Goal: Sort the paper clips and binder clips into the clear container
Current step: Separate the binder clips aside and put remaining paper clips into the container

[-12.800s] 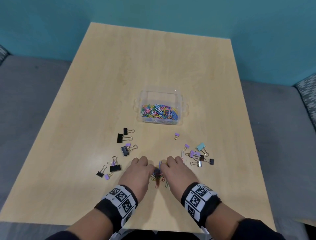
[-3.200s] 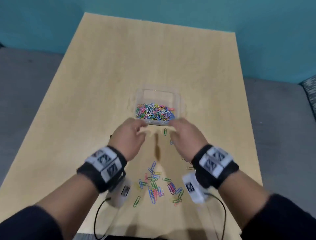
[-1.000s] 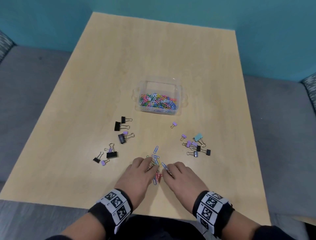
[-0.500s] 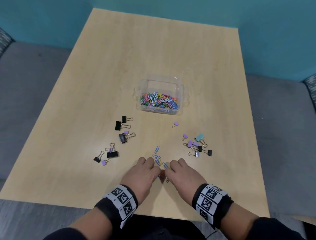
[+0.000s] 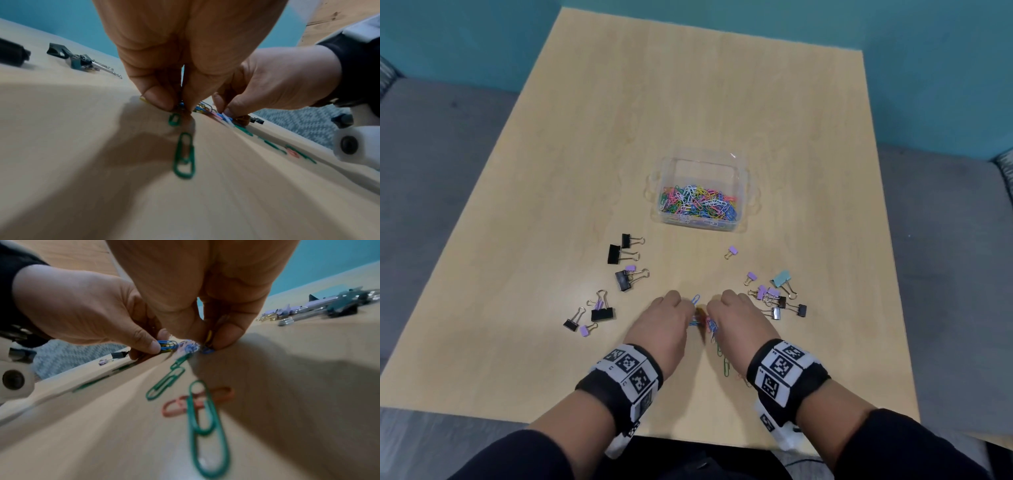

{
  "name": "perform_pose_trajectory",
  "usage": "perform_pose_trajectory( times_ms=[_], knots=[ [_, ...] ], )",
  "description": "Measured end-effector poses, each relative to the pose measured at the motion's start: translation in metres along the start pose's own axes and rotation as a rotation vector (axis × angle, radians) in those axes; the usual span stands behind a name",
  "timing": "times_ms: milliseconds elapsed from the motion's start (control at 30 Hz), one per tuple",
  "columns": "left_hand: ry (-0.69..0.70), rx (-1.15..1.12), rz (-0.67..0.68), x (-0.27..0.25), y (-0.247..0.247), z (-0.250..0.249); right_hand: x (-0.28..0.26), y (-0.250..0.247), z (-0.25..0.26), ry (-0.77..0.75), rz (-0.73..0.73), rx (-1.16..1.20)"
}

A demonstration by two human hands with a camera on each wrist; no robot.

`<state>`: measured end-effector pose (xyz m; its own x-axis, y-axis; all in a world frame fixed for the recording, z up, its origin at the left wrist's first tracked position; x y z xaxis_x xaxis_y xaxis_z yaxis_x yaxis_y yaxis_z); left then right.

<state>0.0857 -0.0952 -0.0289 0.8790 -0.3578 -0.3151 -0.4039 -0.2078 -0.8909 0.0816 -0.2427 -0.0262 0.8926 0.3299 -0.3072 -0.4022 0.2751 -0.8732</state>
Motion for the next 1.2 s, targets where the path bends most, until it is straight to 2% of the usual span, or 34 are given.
perform_pose_trajectory(
  times_ms=[167,367,433,600,700,800,900,967,1033,1067,1133,1200],
  knots=[
    [-0.101,-0.184,0.054,0.011,-0.013,0.006,0.01,-0.007,-0.005,0.17,0.041,0.218],
    [-0.295,-0.701,0.024,0.023,-0.047,0.025,0.021,-0.036,-0.017,0.313,-0.089,0.609],
    [-0.289,-0.809,-0.039,0.04,-0.068,0.028,0.039,-0.052,-0.021,0.354,-0.146,0.749],
    [-0.206,-0.725,-0.225,0.103,-0.123,0.026,0.108,-0.108,-0.024,0.342,-0.359,0.725],
    [-0.159,-0.634,-0.279,0.127,-0.135,0.019,0.132,-0.125,-0.019,0.318,-0.393,0.678],
    [-0.081,-0.501,-0.314,0.122,-0.133,0.021,0.124,-0.126,-0.02,0.29,-0.362,0.636],
    [-0.016,-0.491,-0.329,0.081,-0.119,0.029,0.076,-0.111,-0.027,0.195,-0.379,0.534],
    [-0.024,-0.475,-0.224,0.038,-0.096,0.036,0.033,-0.091,-0.031,0.16,-0.233,0.424],
    [0.014,-0.416,-0.03,-0.008,-0.07,0.039,-0.015,-0.064,-0.033,0.127,0.08,0.257],
    [0.044,-0.384,0.065,-0.03,-0.055,0.041,-0.038,-0.053,-0.03,0.062,0.191,0.109],
    [0.157,-0.245,0.151,-0.065,-0.031,0.039,-0.075,-0.031,-0.023,-0.115,0.276,-0.15],
    [0.296,-0.071,0.206,-0.087,-0.012,0.032,-0.1,-0.011,-0.016,-0.207,0.292,-0.288]
  ],
)
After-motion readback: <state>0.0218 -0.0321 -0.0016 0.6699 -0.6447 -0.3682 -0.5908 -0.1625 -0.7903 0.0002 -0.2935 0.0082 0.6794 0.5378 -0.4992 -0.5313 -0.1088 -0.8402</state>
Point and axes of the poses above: each hand's wrist, its own x-axis towards the middle knuckle, its own y-axis out of the palm, z = x × y, the point moved 2 cm from there along x, towards the middle knuckle, and after that the axes turned 1 degree about -x, right-handed, at the moved point
